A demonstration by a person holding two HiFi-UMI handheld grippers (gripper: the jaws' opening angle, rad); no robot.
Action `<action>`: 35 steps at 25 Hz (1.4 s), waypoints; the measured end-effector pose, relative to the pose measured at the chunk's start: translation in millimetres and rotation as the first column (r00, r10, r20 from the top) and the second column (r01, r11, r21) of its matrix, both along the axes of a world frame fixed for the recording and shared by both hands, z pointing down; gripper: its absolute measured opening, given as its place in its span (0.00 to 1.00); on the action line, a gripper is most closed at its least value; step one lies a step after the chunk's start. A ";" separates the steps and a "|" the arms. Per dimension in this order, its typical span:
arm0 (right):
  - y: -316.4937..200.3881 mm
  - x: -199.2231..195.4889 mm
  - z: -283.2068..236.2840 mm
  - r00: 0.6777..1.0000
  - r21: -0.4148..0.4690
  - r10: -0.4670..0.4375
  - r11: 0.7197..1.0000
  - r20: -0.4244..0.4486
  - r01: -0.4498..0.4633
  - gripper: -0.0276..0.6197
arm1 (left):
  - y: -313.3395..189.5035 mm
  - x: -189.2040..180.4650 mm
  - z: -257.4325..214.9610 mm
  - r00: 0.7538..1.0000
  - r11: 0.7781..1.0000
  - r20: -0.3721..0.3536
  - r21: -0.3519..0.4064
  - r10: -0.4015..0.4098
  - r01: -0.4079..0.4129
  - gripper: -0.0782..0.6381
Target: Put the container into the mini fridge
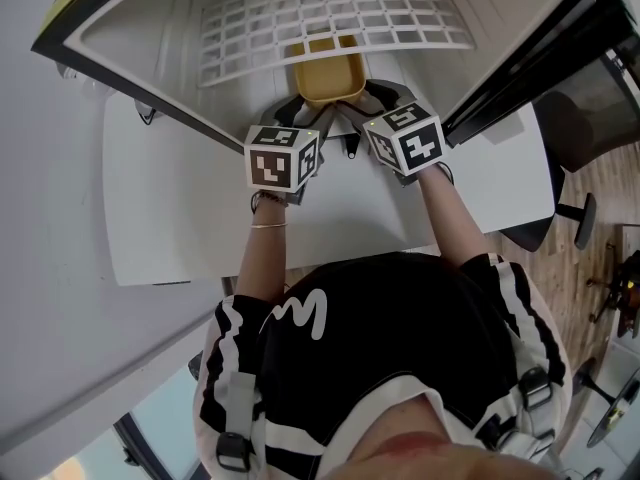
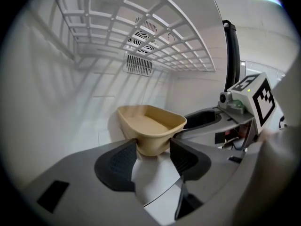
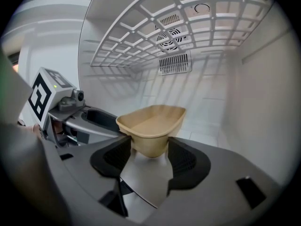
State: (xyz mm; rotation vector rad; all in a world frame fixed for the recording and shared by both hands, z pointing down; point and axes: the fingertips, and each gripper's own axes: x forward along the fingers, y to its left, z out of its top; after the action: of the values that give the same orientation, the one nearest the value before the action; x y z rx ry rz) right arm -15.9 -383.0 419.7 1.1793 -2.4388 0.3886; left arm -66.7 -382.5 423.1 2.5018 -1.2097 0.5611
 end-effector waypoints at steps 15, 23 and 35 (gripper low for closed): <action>-0.7 -2.0 5.2 0.999 0.017 0.005 1.000 -0.047 -0.004 0.44 | -1.1 -2.0 6.4 0.999 1.000 0.051 -0.020 -0.006 0.007 0.43; -0.2 -3.3 6.6 0.997 0.031 0.008 0.999 -0.077 -0.005 0.44 | -0.3 -3.3 8.0 0.996 1.000 0.088 -0.004 -0.010 0.010 0.43; 1.2 -1.7 11.0 0.991 0.036 0.000 0.999 -0.131 0.004 0.44 | 1.9 -0.4 11.3 0.991 1.000 0.131 0.011 0.010 -0.012 0.42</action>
State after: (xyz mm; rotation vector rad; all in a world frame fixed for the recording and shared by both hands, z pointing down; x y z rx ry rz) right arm -17.6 -381.7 430.7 1.1788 -2.3431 0.2587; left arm -67.1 -380.6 434.4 2.5164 -1.2493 0.7340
